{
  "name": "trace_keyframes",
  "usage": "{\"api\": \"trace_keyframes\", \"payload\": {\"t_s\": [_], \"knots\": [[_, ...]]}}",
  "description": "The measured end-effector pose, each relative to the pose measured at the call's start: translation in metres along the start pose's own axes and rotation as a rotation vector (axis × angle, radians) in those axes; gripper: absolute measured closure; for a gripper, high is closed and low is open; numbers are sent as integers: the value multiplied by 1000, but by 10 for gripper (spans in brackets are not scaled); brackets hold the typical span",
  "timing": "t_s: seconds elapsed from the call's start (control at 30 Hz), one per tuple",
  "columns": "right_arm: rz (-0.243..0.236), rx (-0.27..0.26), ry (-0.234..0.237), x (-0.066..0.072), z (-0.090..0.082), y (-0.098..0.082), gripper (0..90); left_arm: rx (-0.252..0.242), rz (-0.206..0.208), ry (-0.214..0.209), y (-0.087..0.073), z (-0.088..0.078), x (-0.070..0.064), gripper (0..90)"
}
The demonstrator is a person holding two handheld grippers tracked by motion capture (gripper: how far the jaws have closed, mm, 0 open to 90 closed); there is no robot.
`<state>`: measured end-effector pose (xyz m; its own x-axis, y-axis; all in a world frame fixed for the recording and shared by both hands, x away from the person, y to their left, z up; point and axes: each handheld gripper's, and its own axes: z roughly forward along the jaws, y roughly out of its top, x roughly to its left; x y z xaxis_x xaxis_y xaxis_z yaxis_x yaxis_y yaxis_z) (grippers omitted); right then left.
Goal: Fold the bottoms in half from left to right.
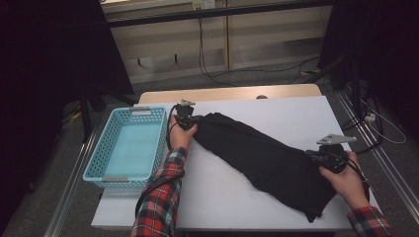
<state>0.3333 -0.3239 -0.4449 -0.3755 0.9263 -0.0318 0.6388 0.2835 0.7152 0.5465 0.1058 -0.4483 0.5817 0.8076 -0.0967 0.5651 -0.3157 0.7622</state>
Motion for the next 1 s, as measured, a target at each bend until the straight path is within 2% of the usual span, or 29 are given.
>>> {"api": "trace_keyframes", "payload": {"t_s": [0.03,0.07,0.1,0.17,0.23,0.37,0.43,0.6,0.67,0.73,0.9,1.0], "knots": [[-5,10,18,1,1,-1,824,6,-6,6,-1,0,1,849],[2,19,30,2,1,-1,795,8,-21,12,-1,1,2,763],[-1,12,23,3,1,-2,762,5,-19,18,-2,0,3,674],[8,-2,32,5,-1,-1,705,7,-19,16,-1,-1,4,617],[16,-20,31,6,-4,0,679,5,-31,5,0,-3,3,487],[45,-31,54,6,-6,0,601,23,-27,-4,0,-5,0,393],[51,-33,64,8,-6,-1,572,29,-29,5,0,-7,-1,329],[48,-46,96,14,-16,-6,545,36,-24,8,-4,-11,-2,278],[33,-51,124,22,-20,-6,578,40,-16,6,-5,-13,-4,274],[26,-55,174,31,-21,-5,619,42,-14,4,-5,-14,-6,265],[-26,-57,280,58,-11,2,617,57,-12,-3,-5,-17,-11,234],[-68,-33,319,74,-5,4,615,69,-11,2,-5,-19,-11,218]]}}
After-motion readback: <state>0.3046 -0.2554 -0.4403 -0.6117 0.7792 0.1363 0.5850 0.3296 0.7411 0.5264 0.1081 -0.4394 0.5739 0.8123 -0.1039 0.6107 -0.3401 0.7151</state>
